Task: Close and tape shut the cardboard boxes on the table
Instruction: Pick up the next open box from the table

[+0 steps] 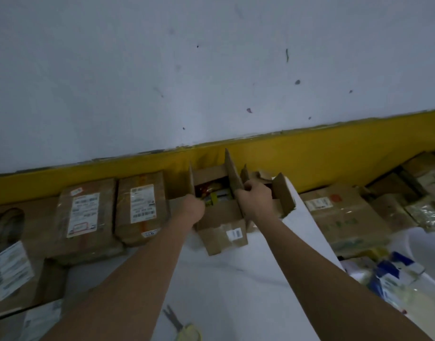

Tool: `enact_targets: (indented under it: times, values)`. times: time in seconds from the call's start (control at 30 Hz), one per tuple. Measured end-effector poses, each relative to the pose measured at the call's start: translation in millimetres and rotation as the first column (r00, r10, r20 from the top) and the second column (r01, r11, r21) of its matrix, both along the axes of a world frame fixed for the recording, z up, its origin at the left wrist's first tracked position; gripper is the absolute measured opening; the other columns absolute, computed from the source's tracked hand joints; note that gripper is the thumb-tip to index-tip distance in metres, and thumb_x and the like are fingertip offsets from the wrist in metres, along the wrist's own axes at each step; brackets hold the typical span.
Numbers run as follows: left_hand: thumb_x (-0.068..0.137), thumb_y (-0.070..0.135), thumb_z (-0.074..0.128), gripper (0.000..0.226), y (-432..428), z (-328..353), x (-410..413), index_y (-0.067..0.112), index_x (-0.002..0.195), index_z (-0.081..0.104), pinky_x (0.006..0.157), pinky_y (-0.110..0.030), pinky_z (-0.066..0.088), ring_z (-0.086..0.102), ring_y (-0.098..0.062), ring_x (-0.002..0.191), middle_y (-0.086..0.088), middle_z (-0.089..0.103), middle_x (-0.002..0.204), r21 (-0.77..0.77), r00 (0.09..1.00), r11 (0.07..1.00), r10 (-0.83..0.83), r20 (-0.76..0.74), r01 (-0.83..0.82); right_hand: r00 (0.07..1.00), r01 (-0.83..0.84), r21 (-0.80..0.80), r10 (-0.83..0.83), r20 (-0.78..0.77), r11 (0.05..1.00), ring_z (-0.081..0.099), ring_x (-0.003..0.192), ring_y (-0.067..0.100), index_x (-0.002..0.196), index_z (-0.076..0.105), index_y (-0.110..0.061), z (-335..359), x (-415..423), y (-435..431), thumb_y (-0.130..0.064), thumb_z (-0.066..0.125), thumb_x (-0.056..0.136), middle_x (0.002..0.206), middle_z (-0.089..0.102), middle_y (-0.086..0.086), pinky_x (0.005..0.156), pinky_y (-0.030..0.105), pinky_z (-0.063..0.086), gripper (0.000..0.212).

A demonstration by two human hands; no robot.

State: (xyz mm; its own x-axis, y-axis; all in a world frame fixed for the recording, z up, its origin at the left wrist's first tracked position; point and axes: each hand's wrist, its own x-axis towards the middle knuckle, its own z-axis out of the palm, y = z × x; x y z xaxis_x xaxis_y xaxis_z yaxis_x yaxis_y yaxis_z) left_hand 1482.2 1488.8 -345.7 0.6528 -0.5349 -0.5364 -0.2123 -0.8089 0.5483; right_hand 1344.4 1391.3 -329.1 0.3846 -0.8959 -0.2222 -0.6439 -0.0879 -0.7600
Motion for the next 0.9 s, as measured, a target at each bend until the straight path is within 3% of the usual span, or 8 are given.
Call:
enact_targets:
  times: [0.1,0.2,0.33,0.43,0.57,0.7,0.9]
  values:
    - [0.097,0.012,0.047,0.018,35.4,34.1,-6.5,-0.003,0.103,0.056,0.070,-0.045,0.060,0.066,-0.044,0.095,-0.022,0.063,0.097,-0.052,0.981,0.989,0.131,-0.141,-0.139,0.999,-0.040,0.081,0.037,0.027,0.996,0.059,0.077,0.025,0.090,0.066,-0.004,30.1,-12.0,15.1,-0.030,0.063,0.082,0.083,0.063,0.013,0.064,0.037,0.046,0.028]
    - [0.095,0.011,0.048,0.021,65.6,64.4,-20.8,-0.004,0.107,0.056,0.051,-0.038,0.057,0.068,-0.041,0.082,-0.026,0.066,0.097,-0.032,0.961,0.980,0.187,-0.204,-0.197,0.996,-0.090,0.083,0.091,-0.011,0.993,0.063,0.084,0.027,0.100,0.069,-0.002,54.0,-24.6,37.2,-0.031,0.067,0.083,0.091,0.065,0.018,0.081,0.047,0.055,0.034]
    - [0.097,0.006,0.046,0.017,115.3,84.6,-40.9,-0.006,0.107,0.054,0.056,-0.040,0.058,0.067,-0.035,0.074,-0.023,0.067,0.088,-0.023,0.904,0.973,0.206,-0.374,-0.231,0.970,-0.201,0.068,0.208,-0.124,0.977,0.060,0.084,0.020,0.105,0.071,-0.009,79.1,-47.5,78.7,-0.032,0.061,0.093,0.095,0.066,0.009,0.080,0.038,0.056,0.027]
    - [0.097,0.002,0.047,0.023,174.3,84.5,-54.7,-0.005,0.118,0.050,0.045,-0.033,0.055,0.066,-0.029,0.068,-0.021,0.066,0.081,0.010,0.859,0.967,0.231,-0.457,-0.255,0.959,-0.229,0.112,0.244,-0.147,0.967,0.059,0.088,0.019,0.113,0.067,-0.012,87.8,-63.2,124.5,-0.035,0.058,0.095,0.098,0.064,0.004,0.083,0.034,0.054,0.030]
    - [0.092,-0.002,0.051,0.022,264.9,84.3,-76.8,-0.005,0.114,0.055,0.046,-0.032,0.057,0.067,-0.025,0.066,-0.017,0.066,0.073,-0.054,0.735,0.921,0.270,-0.622,-0.385,0.976,-0.207,0.175,0.216,-0.035,0.963,0.059,0.091,0.019,0.116,0.064,-0.012,76.6,-79.4,196.1,-0.035,0.061,0.095,0.097,0.059,0.002,0.088,0.036,0.055,0.031]
    - [0.088,-0.005,0.054,0.026,344.3,75.7,-95.6,-0.005,0.114,0.056,0.056,-0.033,0.059,0.072,-0.032,0.082,-0.025,0.068,0.103,-0.060,0.604,0.877,0.277,-0.748,-0.477,0.980,-0.201,0.191,0.195,0.047,0.961,0.061,0.094,0.024,0.101,0.063,-0.013,51.7,-84.7,254.7,-0.035,0.067,0.091,0.100,0.062,0.009,0.087,0.040,0.056,0.025]
    - [0.097,0.009,0.054,0.029,438.1,48.4,-111.6,-0.009,0.119,0.058,0.064,-0.034,0.061,0.074,-0.031,0.085,-0.024,0.073,0.098,0.036,0.544,0.870,0.339,-0.768,-0.491,0.944,-0.329,0.263,0.310,0.113,0.907,0.061,0.102,0.028,0.104,0.066,-0.012,9.6,-71.1,341.9,-0.027,0.065,0.094,0.108,0.064,0.011,0.094,0.044,0.053,0.018]
